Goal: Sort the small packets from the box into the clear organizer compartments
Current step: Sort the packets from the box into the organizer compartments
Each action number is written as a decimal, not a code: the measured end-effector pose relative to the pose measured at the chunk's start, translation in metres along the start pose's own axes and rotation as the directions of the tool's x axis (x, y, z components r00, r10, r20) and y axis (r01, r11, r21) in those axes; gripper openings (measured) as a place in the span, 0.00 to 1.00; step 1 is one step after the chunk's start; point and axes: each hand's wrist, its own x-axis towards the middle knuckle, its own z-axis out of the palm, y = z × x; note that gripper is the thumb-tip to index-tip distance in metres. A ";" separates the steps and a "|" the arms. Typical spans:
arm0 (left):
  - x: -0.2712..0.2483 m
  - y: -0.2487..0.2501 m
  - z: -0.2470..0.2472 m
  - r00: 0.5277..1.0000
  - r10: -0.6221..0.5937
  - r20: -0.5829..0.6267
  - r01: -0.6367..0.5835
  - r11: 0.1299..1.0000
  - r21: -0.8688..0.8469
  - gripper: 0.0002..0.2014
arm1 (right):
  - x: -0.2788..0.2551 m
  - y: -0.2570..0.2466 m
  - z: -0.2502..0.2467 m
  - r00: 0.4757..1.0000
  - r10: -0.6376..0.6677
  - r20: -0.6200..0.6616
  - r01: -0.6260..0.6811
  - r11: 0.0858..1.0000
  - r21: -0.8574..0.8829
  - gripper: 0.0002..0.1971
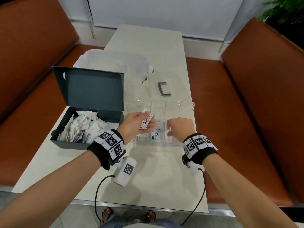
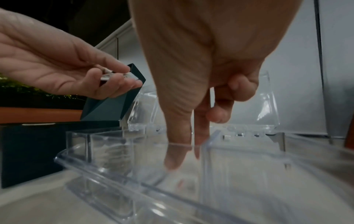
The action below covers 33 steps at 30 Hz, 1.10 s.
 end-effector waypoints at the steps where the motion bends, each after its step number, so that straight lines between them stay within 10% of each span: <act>1: 0.000 0.002 0.000 1.000 -0.021 0.019 0.021 0.999 -0.040 0.17 | -0.001 0.000 0.000 1.000 -0.023 0.019 0.024 0.999 -0.021 0.14; 12: -0.002 0.013 0.003 0.986 -0.110 0.128 0.148 0.931 -0.335 0.15 | -0.004 -0.007 -0.005 0.996 -0.064 0.068 0.074 0.984 -0.164 0.15; 18: 0.002 0.007 -0.004 0.999 -0.027 0.045 0.029 0.999 -0.033 0.13 | -0.016 0.002 -0.033 0.977 0.083 -0.195 -0.042 0.978 0.206 0.07; 23: 0.004 0.006 -0.002 0.997 0.083 0.000 -0.082 0.988 0.128 0.15 | -0.021 -0.015 -0.059 0.952 0.157 -0.264 0.089 0.682 0.726 0.12; 33: 0.012 0.010 -0.006 0.975 0.219 -0.039 -0.207 0.956 0.210 0.16 | -0.020 -0.022 -0.062 0.984 0.071 -0.162 0.080 0.639 0.765 0.04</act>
